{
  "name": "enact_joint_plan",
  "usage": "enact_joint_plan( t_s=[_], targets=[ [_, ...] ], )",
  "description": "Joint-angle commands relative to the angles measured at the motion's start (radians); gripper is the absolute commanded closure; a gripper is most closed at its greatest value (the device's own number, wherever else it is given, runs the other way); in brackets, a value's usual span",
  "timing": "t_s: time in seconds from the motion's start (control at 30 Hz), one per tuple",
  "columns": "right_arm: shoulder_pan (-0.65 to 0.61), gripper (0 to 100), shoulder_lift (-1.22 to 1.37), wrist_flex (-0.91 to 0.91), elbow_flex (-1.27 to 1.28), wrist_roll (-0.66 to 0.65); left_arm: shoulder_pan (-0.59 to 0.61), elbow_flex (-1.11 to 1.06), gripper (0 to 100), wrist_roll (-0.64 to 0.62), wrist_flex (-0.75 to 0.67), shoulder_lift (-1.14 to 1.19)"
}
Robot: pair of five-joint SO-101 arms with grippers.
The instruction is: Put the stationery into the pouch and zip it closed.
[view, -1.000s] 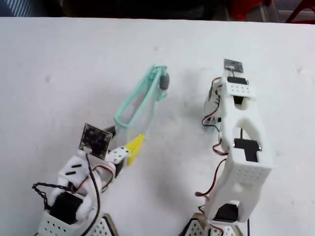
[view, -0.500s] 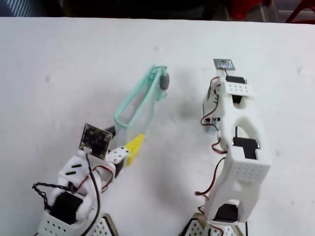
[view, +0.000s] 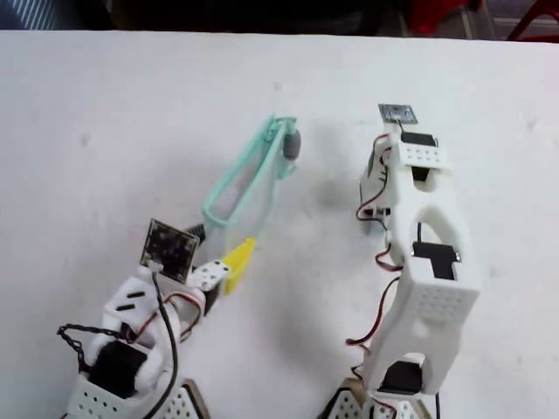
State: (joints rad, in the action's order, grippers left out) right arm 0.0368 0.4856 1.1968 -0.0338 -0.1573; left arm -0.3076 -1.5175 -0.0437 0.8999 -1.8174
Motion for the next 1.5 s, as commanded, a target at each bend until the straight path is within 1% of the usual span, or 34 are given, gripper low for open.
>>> enact_joint_plan(
  t_s=[0.0, 0.1, 0.17, 0.27, 0.57, 0.63, 0.73, 0.87, 0.93, 1.03, 1.13, 1.47],
  targets=[
    [-0.019, 93.5, -0.01, 0.021, -0.034, 0.04, 0.01, 0.044, 76, -0.009, -0.002, -0.004],
    [-0.016, 85.9, -0.002, 0.027, -0.048, 0.037, 0.01, 0.044, 76, -0.009, -0.002, -0.004],
    [-0.018, 83.9, -0.002, 0.024, -0.049, 0.021, 0.01, 0.044, 76, -0.009, -0.002, -0.004],
    [-0.022, 84.8, -0.002, 0.022, -0.051, -0.003, 0.01, 0.044, 76, -0.009, -0.002, -0.004],
    [-0.015, 85.4, -0.008, -0.01, -0.054, -0.003, 0.01, 0.044, 76, -0.009, -0.002, -0.004],
    [-0.015, 85.4, -0.008, -0.024, -0.054, 0.0, 0.01, 0.044, 76, -0.009, -0.002, -0.004],
    [-0.008, 85.4, -0.01, -0.041, -0.054, 0.041, 0.01, 0.044, 76, -0.009, -0.002, -0.004],
    [0.008, 85.4, -0.01, -0.059, -0.054, 0.052, 0.01, 0.044, 76, -0.009, -0.002, -0.004],
    [0.021, 86.5, -0.01, -0.061, -0.054, 0.052, 0.01, 0.044, 76, -0.009, -0.002, -0.004],
    [0.022, 93.3, -0.01, -0.061, -0.054, 0.052, 0.01, 0.044, 76, -0.009, -0.002, -0.004],
    [0.018, 97.8, -0.01, -0.059, -0.051, 0.052, 0.01, 0.044, 76, -0.009, -0.002, -0.004],
    [0.024, 98.2, -0.039, -0.054, -0.031, 0.054, 0.01, 0.044, 76, -0.009, -0.002, -0.004]
  ],
)
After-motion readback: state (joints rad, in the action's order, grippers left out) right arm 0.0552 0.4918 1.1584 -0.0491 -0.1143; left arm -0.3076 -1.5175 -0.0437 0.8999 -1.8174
